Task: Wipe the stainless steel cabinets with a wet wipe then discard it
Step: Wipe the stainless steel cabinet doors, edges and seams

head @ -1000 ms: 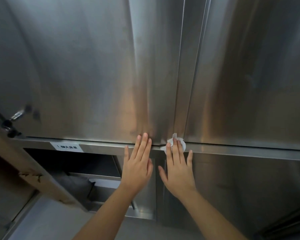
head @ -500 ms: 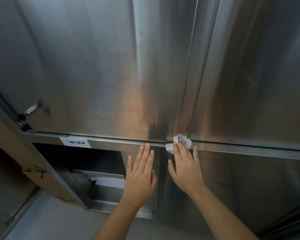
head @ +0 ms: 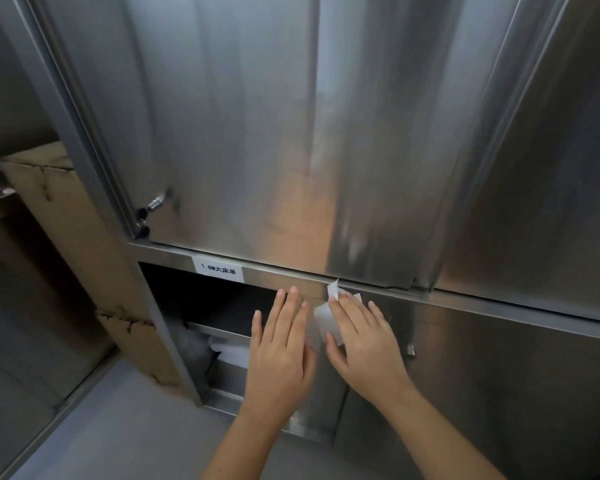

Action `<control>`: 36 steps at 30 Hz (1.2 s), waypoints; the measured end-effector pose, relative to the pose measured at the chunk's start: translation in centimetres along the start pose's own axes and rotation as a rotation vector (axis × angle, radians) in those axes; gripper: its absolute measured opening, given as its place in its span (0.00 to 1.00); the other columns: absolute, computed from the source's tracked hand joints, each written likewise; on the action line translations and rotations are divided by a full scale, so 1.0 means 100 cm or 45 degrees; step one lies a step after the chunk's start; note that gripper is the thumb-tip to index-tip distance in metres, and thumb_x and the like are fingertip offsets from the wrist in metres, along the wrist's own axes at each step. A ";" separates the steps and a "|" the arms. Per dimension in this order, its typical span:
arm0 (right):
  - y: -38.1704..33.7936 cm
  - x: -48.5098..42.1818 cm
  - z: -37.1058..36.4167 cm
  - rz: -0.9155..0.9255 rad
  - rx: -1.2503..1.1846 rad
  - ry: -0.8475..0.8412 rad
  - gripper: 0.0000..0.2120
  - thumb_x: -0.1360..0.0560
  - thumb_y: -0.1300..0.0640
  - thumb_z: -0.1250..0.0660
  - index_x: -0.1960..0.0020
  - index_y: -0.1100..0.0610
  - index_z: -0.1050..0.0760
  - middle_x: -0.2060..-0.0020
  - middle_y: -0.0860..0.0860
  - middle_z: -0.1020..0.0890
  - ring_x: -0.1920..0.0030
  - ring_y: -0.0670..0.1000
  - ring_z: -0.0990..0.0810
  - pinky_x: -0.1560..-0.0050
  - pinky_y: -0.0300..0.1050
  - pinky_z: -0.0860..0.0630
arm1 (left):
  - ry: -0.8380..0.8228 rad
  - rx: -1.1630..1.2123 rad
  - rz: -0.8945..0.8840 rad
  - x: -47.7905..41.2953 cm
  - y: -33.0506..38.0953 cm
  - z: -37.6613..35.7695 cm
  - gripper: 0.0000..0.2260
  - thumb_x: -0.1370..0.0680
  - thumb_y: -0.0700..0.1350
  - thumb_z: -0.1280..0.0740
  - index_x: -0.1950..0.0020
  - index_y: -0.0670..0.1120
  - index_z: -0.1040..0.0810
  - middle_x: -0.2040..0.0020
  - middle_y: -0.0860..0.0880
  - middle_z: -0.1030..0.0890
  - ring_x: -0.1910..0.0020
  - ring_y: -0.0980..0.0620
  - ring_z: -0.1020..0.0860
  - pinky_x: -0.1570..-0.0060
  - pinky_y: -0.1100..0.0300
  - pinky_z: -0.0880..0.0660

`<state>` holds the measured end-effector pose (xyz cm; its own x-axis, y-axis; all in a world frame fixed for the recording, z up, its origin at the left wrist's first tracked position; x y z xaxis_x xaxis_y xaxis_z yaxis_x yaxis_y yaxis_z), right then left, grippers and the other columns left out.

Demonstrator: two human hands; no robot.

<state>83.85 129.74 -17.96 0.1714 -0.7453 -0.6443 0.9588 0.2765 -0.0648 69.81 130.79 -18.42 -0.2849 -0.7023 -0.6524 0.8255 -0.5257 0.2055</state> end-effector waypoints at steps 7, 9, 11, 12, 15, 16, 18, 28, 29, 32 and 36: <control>-0.078 -0.027 -0.012 0.104 -0.038 0.053 0.19 0.28 0.53 0.39 0.43 0.63 0.21 0.46 0.57 0.18 0.46 0.54 0.19 0.44 0.54 0.26 | -0.019 -0.065 0.100 0.024 -0.063 0.042 0.20 0.27 0.43 0.44 0.40 0.39 0.23 0.35 0.40 0.26 0.33 0.41 0.32 0.40 0.35 0.37; -0.097 -0.034 -0.018 0.120 -0.070 0.046 0.19 0.27 0.53 0.40 0.42 0.63 0.22 0.46 0.57 0.19 0.45 0.54 0.19 0.44 0.53 0.26 | -0.010 -0.076 0.102 0.030 -0.081 0.052 0.17 0.27 0.39 0.36 0.40 0.39 0.23 0.34 0.40 0.26 0.34 0.41 0.31 0.40 0.36 0.36; -0.113 -0.040 -0.026 0.125 -0.110 0.052 0.19 0.30 0.56 0.31 0.42 0.63 0.22 0.45 0.57 0.19 0.44 0.54 0.20 0.43 0.54 0.26 | -0.011 -0.084 0.134 0.031 -0.097 0.060 0.22 0.33 0.35 0.27 0.40 0.38 0.22 0.35 0.40 0.26 0.34 0.40 0.30 0.41 0.35 0.36; -0.120 -0.044 -0.030 0.125 -0.137 0.045 0.21 0.32 0.57 0.28 0.41 0.63 0.23 0.45 0.58 0.19 0.43 0.55 0.20 0.43 0.54 0.26 | -0.010 -0.090 0.148 0.030 -0.104 0.064 0.24 0.35 0.34 0.25 0.40 0.38 0.22 0.36 0.40 0.25 0.34 0.40 0.30 0.41 0.35 0.36; -0.136 -0.060 -0.039 0.139 -0.187 0.049 0.22 0.32 0.57 0.28 0.41 0.64 0.23 0.44 0.58 0.20 0.43 0.55 0.21 0.42 0.54 0.27 | 0.007 -0.123 0.165 0.025 -0.124 0.074 0.24 0.37 0.34 0.25 0.40 0.38 0.22 0.36 0.40 0.25 0.34 0.40 0.30 0.40 0.34 0.41; -0.141 -0.066 -0.043 0.148 -0.197 0.058 0.20 0.30 0.57 0.30 0.40 0.64 0.23 0.44 0.58 0.20 0.43 0.55 0.21 0.42 0.54 0.27 | 0.017 -0.131 0.170 0.022 -0.131 0.076 0.25 0.37 0.34 0.25 0.40 0.38 0.22 0.36 0.40 0.25 0.34 0.40 0.30 0.40 0.35 0.42; -0.149 -0.081 -0.050 0.163 -0.213 0.066 0.19 0.27 0.54 0.38 0.40 0.64 0.23 0.45 0.58 0.19 0.43 0.55 0.21 0.43 0.54 0.26 | 0.039 -0.139 0.184 0.015 -0.145 0.080 0.24 0.36 0.34 0.25 0.40 0.38 0.22 0.35 0.40 0.26 0.34 0.40 0.31 0.39 0.35 0.43; -0.156 -0.174 -0.091 0.161 -0.287 0.217 0.21 0.26 0.54 0.41 0.39 0.66 0.25 0.43 0.60 0.21 0.42 0.58 0.22 0.46 0.58 0.23 | 0.106 -0.099 0.118 -0.061 -0.221 0.076 0.17 0.27 0.38 0.37 0.38 0.40 0.24 0.32 0.41 0.28 0.30 0.44 0.35 0.35 0.39 0.44; -0.155 -0.183 -0.093 0.160 -0.282 0.241 0.21 0.26 0.55 0.41 0.39 0.66 0.25 0.43 0.61 0.21 0.42 0.58 0.22 0.46 0.58 0.23 | 0.092 -0.106 0.101 -0.072 -0.226 0.076 0.18 0.26 0.40 0.40 0.38 0.40 0.25 0.32 0.42 0.29 0.30 0.44 0.35 0.34 0.39 0.43; -0.150 -0.208 -0.099 0.152 -0.278 0.315 0.21 0.26 0.54 0.41 0.39 0.66 0.25 0.43 0.60 0.21 0.42 0.57 0.22 0.45 0.58 0.24 | 0.083 -0.130 0.059 -0.104 -0.242 0.076 0.20 0.26 0.42 0.45 0.36 0.41 0.26 0.31 0.43 0.30 0.29 0.46 0.37 0.34 0.40 0.44; -0.149 -0.233 -0.103 0.165 -0.254 0.420 0.21 0.25 0.54 0.42 0.39 0.66 0.25 0.44 0.60 0.20 0.43 0.57 0.21 0.42 0.55 0.25 | 0.180 -0.119 0.041 -0.133 -0.257 0.077 0.20 0.26 0.42 0.44 0.36 0.41 0.26 0.31 0.42 0.30 0.28 0.48 0.40 0.33 0.40 0.46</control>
<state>63.20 149.28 -9.82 0.1752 -0.4705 -0.8648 0.8657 0.4920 -0.0923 48.69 149.95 -9.40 -0.1916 -0.6399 -0.7442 0.8766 -0.4527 0.1635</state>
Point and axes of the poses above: each hand's wrist, its own x-axis away from the middle knuckle, its own z-axis out of the back of the hand, y = z × x, the point moved 1 cm from there along -x, towards the middle knuckle
